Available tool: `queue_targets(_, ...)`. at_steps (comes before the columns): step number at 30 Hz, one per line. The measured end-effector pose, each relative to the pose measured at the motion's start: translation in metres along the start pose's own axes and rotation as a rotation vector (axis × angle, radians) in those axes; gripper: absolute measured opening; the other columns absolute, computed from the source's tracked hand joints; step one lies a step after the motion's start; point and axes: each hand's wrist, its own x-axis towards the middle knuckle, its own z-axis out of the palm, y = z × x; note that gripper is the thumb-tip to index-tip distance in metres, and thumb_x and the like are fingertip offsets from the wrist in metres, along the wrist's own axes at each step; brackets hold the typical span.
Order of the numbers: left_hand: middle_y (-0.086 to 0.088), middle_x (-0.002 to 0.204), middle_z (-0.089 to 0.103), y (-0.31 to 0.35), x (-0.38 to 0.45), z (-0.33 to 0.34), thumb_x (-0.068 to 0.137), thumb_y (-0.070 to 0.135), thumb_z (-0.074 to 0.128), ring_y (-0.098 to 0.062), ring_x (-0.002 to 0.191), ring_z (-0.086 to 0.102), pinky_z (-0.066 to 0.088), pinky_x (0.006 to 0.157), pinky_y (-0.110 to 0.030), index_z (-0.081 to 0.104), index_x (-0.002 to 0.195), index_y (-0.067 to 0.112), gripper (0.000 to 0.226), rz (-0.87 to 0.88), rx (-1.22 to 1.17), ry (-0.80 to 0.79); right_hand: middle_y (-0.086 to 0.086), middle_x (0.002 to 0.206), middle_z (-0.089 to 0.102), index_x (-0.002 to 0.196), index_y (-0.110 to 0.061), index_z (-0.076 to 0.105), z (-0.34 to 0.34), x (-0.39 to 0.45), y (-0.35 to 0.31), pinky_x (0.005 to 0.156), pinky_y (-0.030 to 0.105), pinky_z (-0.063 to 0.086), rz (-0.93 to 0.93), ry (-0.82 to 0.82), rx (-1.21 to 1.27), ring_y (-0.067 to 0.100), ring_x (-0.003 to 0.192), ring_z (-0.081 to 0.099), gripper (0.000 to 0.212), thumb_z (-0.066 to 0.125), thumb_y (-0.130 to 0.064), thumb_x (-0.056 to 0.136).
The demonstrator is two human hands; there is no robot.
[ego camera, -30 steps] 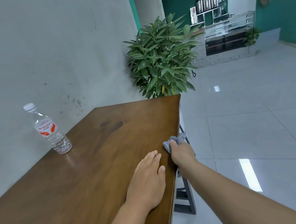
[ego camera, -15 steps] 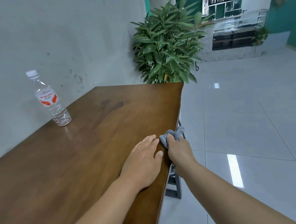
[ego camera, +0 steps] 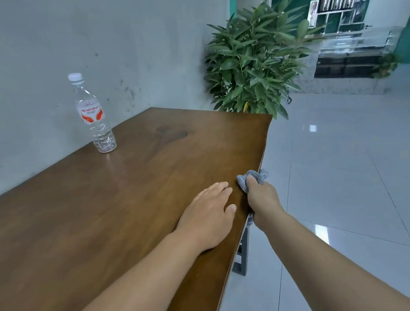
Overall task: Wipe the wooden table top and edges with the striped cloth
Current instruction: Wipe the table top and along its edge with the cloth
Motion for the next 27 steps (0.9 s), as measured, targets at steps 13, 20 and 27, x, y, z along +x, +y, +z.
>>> queue_targets(13, 0.012, 0.159, 0.014, -0.003, -0.009, 0.002, 0.103, 0.037, 0.027, -0.003, 0.145, 0.007, 0.007, 0.120, -0.026, 0.021, 0.152, 0.025, 0.051, 0.023, -0.007, 0.025, 0.008, 0.106, 0.064, 0.124, -0.018, 0.058, 0.007, -0.023, 0.024, 0.079, 0.038, 0.052, -0.064, 0.035, 0.003, 0.023, 0.094, 0.061, 0.039, 0.041, -0.042, 0.099)
queue_targets(20, 0.013, 0.159, 0.013, -0.001, -0.013, 0.000, 0.103, 0.037, 0.025, -0.002, 0.145, 0.006, 0.005, 0.116, -0.022, 0.020, 0.152, 0.026, 0.050, 0.018, -0.003, 0.033, 0.003, 0.084, 0.053, 0.123, -0.012, 0.056, 0.001, -0.011, -0.007, 0.060, 0.030, 0.040, -0.006, 0.028, -0.002, 0.017, 0.076, 0.051, 0.040, 0.039, -0.042, 0.102)
queue_targets(27, 0.016, 0.159, 0.010, -0.002, -0.030, -0.001, 0.103, 0.041, 0.026, -0.001, 0.145, 0.004, 0.004, 0.114, -0.020, 0.016, 0.152, 0.029, 0.052, 0.010, -0.003, 0.040, 0.008, 0.107, 0.063, 0.130, -0.017, 0.054, 0.004, -0.026, 0.014, 0.078, 0.038, 0.053, -0.033, 0.025, -0.014, 0.023, 0.095, 0.061, 0.046, 0.038, -0.047, 0.100)
